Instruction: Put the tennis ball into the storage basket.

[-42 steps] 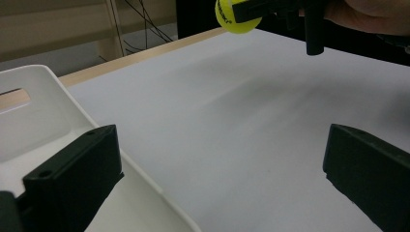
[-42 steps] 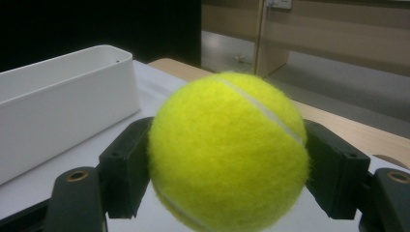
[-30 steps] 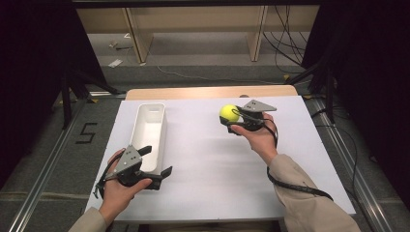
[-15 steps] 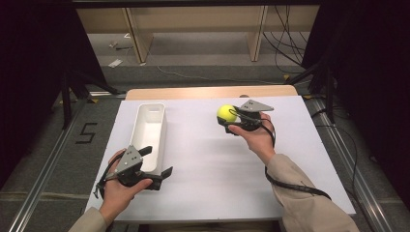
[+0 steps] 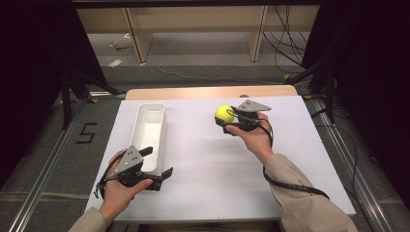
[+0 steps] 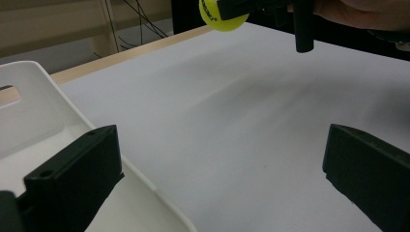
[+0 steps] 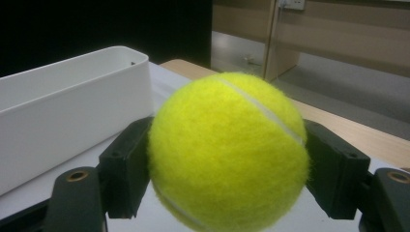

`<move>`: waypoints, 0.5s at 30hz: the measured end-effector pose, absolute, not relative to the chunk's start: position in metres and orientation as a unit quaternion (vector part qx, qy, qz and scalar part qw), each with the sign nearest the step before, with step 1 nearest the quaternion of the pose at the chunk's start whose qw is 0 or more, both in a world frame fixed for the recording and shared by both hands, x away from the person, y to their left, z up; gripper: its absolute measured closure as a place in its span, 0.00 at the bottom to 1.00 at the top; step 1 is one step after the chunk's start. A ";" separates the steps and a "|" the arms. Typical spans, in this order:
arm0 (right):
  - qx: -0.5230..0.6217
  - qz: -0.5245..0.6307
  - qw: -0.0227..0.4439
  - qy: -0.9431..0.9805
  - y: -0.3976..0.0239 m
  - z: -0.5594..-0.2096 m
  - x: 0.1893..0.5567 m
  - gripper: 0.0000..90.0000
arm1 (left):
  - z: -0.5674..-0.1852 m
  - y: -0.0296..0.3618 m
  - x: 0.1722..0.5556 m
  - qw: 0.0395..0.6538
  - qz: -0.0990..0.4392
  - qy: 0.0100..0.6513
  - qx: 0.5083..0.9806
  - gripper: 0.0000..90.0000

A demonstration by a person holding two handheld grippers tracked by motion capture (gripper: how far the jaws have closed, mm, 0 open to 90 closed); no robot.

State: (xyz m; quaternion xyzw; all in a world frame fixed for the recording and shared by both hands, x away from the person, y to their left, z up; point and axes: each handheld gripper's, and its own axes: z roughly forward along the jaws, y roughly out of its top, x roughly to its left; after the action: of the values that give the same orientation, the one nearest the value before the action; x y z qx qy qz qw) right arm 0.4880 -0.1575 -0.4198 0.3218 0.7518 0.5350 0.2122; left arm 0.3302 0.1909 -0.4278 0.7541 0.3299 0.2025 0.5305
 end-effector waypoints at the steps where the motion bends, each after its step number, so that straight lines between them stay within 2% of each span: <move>1: 0.320 0.535 0.213 0.752 -0.157 -0.420 0.488 0.30 | -0.428 0.191 0.330 0.530 0.203 0.329 0.755 0.00; 15: 0.314 0.541 0.208 0.752 -0.146 -0.417 0.489 0.30 | -0.428 0.191 0.330 0.531 0.202 0.330 0.754 0.00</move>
State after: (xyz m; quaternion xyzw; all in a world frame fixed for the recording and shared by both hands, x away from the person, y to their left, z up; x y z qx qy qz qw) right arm 0.4891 -0.1464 -0.4175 0.3143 0.7519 0.5408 0.2085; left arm 0.3301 0.1910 -0.4277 0.7537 0.3296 0.2020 0.5315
